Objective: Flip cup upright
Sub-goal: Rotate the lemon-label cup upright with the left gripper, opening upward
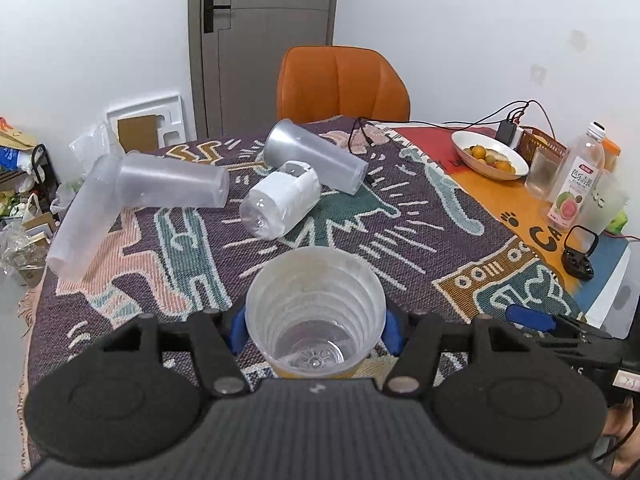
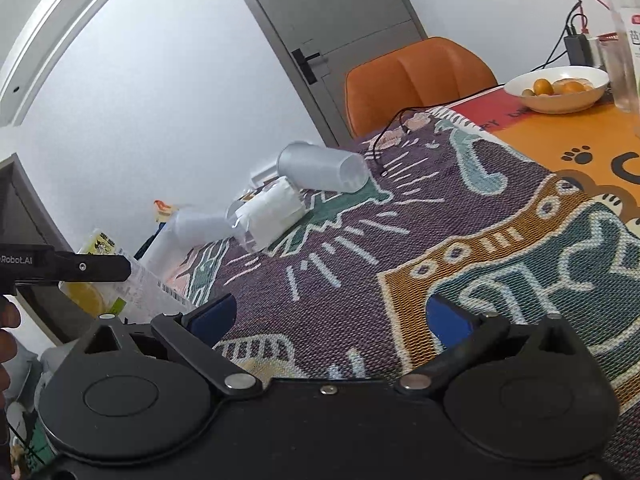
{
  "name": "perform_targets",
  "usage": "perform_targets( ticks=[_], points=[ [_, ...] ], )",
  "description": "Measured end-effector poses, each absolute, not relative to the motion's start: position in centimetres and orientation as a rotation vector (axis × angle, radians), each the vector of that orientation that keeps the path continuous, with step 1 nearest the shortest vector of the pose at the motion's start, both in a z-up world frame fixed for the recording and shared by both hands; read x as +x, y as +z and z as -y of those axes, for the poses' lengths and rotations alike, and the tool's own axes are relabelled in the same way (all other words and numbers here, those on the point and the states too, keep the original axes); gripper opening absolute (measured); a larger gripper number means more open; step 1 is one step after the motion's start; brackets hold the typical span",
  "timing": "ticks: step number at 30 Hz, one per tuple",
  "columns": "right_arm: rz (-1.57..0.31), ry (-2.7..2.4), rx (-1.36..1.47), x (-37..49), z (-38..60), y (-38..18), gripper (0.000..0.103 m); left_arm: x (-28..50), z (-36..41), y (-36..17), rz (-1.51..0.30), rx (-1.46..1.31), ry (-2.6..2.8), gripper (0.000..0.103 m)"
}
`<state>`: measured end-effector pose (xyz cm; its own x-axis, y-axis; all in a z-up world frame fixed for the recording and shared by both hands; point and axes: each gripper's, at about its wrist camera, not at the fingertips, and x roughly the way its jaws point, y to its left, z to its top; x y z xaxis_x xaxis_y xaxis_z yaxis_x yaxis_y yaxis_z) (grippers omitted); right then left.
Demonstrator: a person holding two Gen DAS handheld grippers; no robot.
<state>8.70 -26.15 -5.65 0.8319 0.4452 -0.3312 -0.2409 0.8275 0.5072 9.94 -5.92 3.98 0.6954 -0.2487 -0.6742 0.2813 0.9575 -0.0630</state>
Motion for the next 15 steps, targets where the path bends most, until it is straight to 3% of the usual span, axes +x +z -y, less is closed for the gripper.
perform_targets(
  ticks=[10, 15],
  points=[
    [-0.481, 0.371, 0.426, 8.8, 24.3, -5.3, 0.103, 9.9, 5.6, 2.6, -0.793, 0.06, -0.331, 0.061],
    [-0.487, 0.357, 0.417, 8.7, 24.0, -5.4, 0.103, 10.0, 5.6, 2.5, -0.775, 0.062, -0.318, 0.076]
  ],
)
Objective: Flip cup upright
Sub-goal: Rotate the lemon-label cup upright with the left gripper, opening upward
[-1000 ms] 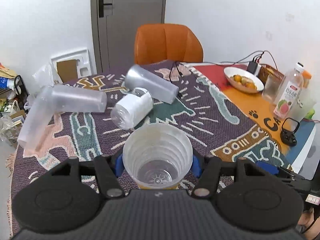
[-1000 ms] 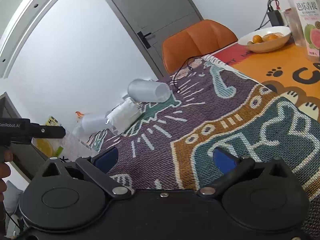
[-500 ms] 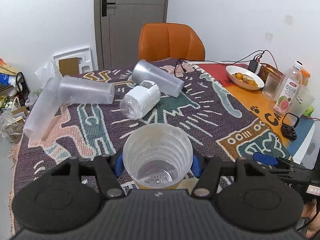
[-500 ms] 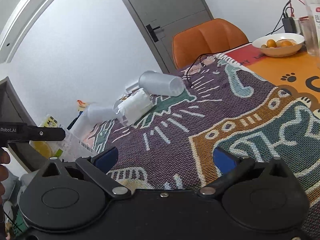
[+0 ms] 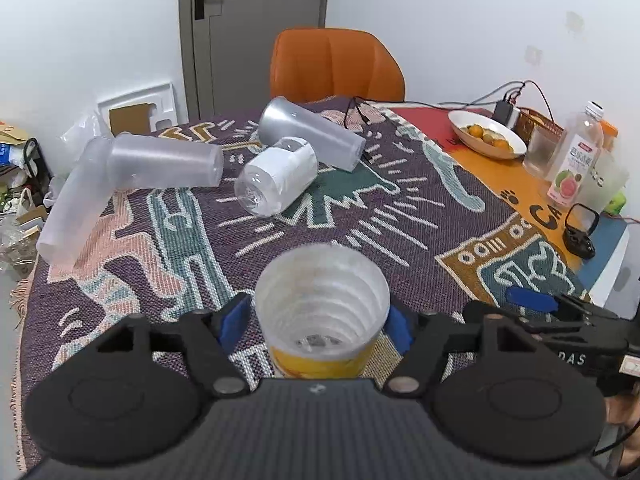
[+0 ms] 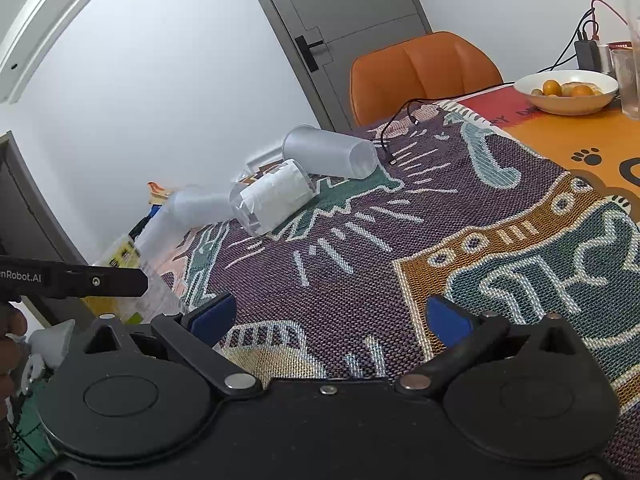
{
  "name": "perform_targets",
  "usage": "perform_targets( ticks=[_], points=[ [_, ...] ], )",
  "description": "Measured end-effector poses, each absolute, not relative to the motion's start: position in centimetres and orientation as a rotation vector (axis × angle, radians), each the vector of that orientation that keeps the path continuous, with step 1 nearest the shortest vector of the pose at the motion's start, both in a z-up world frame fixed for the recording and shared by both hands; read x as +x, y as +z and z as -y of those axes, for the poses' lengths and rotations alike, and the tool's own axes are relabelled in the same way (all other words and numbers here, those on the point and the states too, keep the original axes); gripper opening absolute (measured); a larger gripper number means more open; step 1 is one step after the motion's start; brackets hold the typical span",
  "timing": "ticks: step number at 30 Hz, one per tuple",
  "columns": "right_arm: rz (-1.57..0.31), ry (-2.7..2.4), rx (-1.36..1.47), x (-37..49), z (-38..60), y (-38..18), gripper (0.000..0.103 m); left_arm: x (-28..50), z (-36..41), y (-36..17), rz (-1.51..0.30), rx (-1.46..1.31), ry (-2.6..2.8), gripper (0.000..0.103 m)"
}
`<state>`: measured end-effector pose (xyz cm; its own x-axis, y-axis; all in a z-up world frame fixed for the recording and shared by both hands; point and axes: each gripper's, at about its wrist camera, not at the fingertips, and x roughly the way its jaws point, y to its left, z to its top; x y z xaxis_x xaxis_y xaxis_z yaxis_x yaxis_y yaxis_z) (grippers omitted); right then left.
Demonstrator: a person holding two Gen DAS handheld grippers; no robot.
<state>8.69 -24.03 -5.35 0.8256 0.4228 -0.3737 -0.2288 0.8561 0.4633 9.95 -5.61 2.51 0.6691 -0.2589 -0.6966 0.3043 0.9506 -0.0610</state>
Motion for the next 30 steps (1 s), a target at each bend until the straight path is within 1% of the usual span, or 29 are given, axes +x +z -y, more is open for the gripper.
perform_targets(
  ticks=[3, 6, 18, 30],
  points=[
    [-0.487, 0.352, 0.415, 8.5, 24.1, -5.3, 0.103, 9.6, 5.1, 3.1, -0.743, 0.033, -0.318, 0.083],
    [-0.482, 0.35, 0.414, 8.4, 24.3, -5.2, 0.103, 8.9, 4.9, 3.9, -0.704, 0.023, -0.313, 0.086],
    [-0.432, 0.371, 0.399, 6.9, 24.8, -3.3, 0.103, 5.0, 3.1, 6.3, -0.53, -0.031, -0.242, 0.092],
    [-0.382, 0.396, 0.348, 5.2, 25.1, -1.1, 0.103, 0.7, 0.6, 6.6, -0.405, -0.121, -0.155, 0.098]
  ],
)
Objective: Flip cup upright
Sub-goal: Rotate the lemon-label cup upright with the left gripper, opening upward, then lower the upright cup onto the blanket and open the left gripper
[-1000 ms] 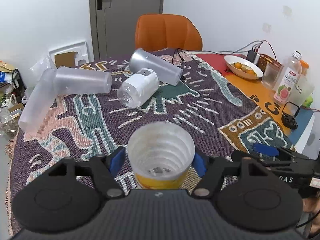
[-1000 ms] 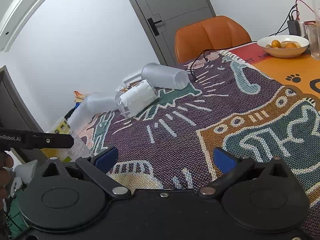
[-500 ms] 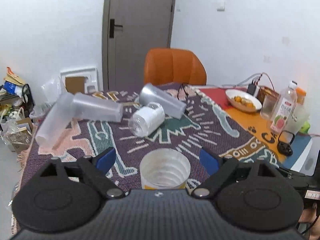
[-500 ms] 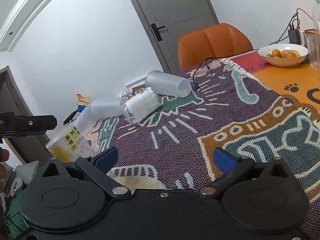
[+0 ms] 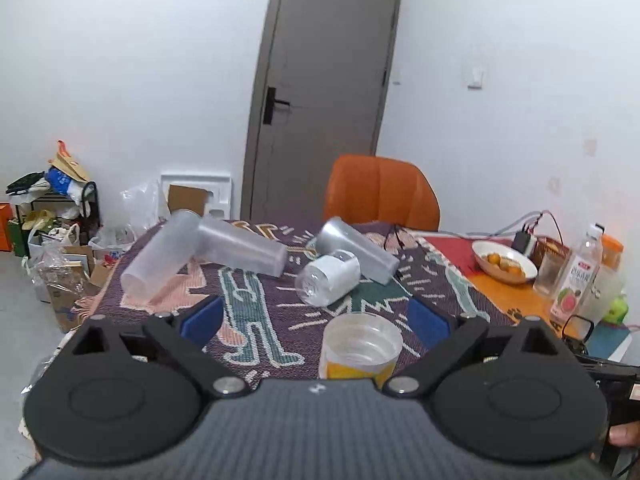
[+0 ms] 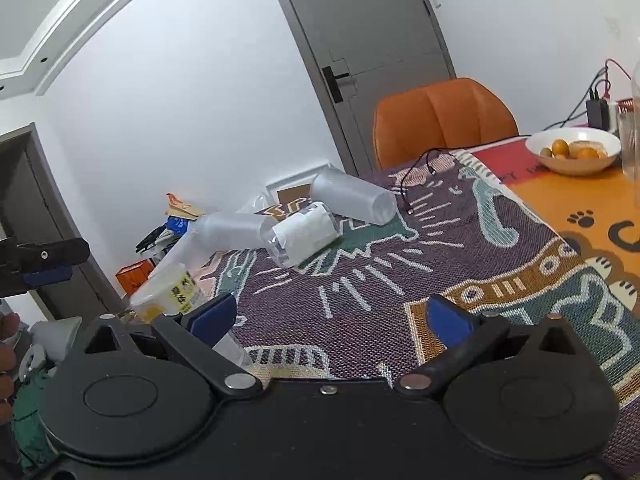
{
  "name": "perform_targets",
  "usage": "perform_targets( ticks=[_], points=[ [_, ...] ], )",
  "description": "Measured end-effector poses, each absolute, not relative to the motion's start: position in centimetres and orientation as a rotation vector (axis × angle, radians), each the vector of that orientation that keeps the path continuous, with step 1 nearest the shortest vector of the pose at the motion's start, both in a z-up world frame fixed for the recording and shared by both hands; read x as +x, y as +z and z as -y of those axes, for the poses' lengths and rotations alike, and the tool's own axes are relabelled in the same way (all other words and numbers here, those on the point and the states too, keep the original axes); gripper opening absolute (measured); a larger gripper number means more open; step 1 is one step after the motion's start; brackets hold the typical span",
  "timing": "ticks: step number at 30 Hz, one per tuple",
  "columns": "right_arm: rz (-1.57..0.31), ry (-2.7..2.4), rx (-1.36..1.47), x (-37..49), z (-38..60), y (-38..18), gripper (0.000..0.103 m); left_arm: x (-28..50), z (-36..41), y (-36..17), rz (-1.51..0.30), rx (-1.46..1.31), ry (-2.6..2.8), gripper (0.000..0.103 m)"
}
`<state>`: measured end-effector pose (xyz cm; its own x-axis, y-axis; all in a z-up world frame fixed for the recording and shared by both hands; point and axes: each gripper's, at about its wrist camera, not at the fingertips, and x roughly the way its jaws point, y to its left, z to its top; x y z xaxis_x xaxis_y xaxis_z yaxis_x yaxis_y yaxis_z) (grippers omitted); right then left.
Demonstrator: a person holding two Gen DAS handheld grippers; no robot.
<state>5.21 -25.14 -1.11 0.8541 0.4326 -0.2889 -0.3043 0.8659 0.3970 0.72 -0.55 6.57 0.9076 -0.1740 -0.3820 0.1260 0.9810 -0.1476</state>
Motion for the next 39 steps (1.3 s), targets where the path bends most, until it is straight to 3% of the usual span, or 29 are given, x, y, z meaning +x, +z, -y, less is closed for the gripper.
perform_targets(
  ticks=[19, 39],
  points=[
    [-0.375, 0.489, 0.265, 3.0, 23.8, 0.1, 0.103, -3.9, -0.8, 3.7, -0.346, -0.114, -0.057, 0.103],
    [-0.432, 0.541, 0.203, 1.8, 23.7, -1.6, 0.103, -5.1, -1.8, 0.0, -0.481, -0.067, 0.027, 0.103]
  ],
)
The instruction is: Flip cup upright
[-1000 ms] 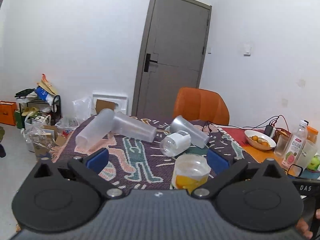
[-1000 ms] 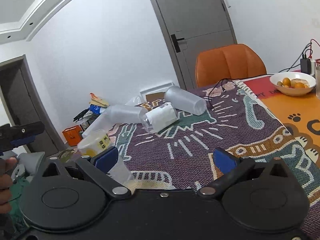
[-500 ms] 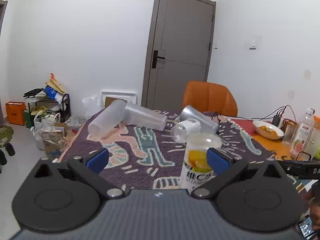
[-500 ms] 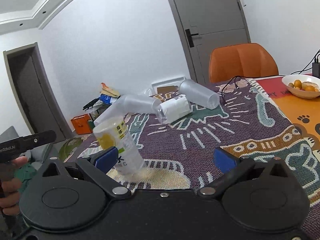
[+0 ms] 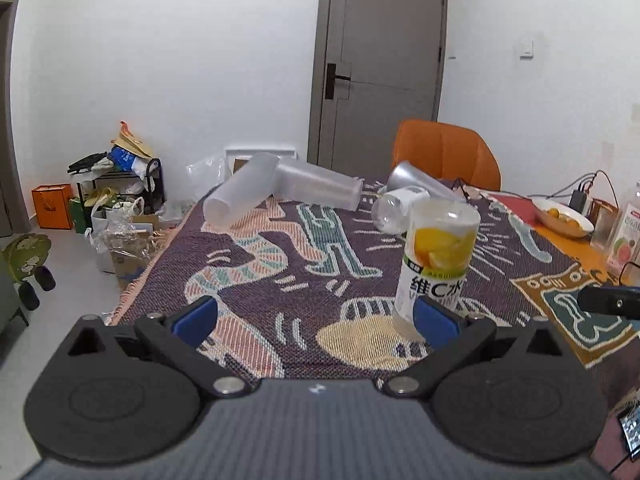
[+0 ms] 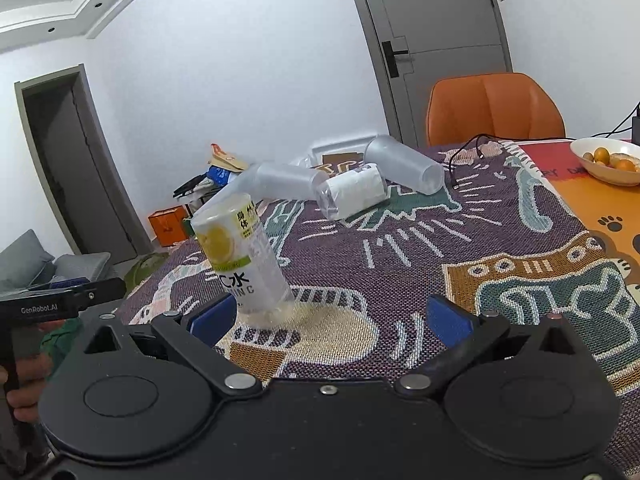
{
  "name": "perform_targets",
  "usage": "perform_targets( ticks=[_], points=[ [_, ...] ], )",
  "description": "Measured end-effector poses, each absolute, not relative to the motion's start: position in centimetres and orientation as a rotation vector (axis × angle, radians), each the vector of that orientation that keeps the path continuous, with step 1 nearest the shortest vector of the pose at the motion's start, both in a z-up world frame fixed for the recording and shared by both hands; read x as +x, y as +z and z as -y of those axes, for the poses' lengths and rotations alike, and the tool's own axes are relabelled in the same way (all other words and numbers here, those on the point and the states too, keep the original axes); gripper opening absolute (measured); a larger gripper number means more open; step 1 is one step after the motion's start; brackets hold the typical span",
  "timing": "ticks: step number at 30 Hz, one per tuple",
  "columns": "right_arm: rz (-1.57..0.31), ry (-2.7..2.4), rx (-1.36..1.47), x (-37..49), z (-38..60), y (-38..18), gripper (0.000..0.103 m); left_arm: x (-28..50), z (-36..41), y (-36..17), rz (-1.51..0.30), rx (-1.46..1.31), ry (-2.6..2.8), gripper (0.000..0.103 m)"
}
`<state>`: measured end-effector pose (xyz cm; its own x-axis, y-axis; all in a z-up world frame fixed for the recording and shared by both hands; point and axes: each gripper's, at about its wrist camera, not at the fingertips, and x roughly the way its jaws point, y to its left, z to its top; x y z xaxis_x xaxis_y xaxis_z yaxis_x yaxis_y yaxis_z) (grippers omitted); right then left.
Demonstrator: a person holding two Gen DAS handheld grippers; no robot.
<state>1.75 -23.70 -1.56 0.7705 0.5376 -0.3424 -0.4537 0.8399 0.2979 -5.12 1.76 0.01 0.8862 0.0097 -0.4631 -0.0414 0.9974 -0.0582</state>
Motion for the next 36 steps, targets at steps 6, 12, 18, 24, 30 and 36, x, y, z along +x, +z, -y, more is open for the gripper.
perform_targets(
  ticks=[6, 12, 18, 24, 30, 36],
  points=[
    [-0.442, 0.552, 0.184, 1.6, 23.2, -1.8, 0.103, -4.9, -1.5, -0.5, -0.502, -0.062, 0.022, 0.103],
    [-0.452, 0.562, 0.174, 1.6, 22.8, -2.0, 0.103, -4.8, -1.5, -0.9, -0.516, -0.062, 0.014, 0.103],
    [-0.453, 0.564, 0.16, 1.6, 22.6, -2.0, 0.103, -4.8, -1.4, -1.4, -0.534, -0.066, 0.005, 0.103],
    [-0.452, 0.562, 0.16, 1.7, 22.7, -2.0, 0.103, -4.8, -1.5, -1.7, -0.541, -0.07, 0.003, 0.103],
    [-0.455, 0.565, 0.157, 1.7, 22.6, -2.1, 0.103, -4.7, -1.5, -1.9, -0.547, -0.072, 0.006, 0.103],
    [-0.459, 0.563, 0.158, 1.8, 22.6, -2.2, 0.103, -4.7, -1.6, -2.1, -0.55, -0.074, 0.011, 0.103]
  ],
)
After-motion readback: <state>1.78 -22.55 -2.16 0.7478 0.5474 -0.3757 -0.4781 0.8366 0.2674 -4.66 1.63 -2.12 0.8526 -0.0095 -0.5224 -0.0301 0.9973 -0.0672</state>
